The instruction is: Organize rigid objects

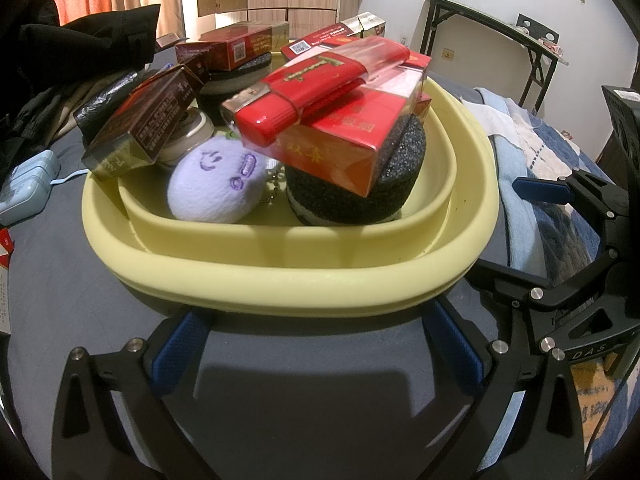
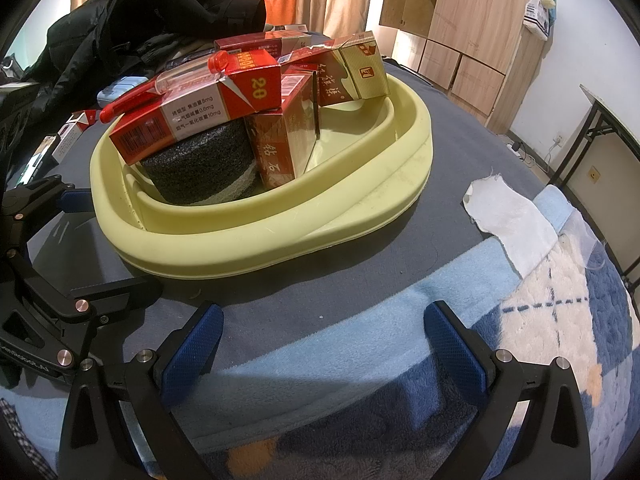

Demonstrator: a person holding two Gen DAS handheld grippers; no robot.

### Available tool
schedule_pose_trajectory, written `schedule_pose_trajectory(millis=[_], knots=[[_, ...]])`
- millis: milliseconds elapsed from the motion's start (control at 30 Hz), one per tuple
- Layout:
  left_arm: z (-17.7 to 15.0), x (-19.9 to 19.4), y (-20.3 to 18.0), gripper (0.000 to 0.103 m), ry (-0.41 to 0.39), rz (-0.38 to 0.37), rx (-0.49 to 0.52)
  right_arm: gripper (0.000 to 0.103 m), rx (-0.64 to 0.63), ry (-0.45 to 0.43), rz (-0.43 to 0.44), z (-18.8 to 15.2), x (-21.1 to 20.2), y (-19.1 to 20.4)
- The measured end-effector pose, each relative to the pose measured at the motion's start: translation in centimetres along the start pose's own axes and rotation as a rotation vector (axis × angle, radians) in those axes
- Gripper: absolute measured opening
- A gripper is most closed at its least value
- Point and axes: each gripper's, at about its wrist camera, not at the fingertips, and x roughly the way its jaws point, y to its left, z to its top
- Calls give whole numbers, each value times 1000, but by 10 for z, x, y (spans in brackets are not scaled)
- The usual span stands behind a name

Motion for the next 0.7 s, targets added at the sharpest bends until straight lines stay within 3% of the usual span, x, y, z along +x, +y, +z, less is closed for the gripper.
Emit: schedule_pose_trajectory(millis=[700], knots=[[-1, 0, 0, 103, -1, 0, 0, 103, 0, 0, 0, 0, 0, 0]])
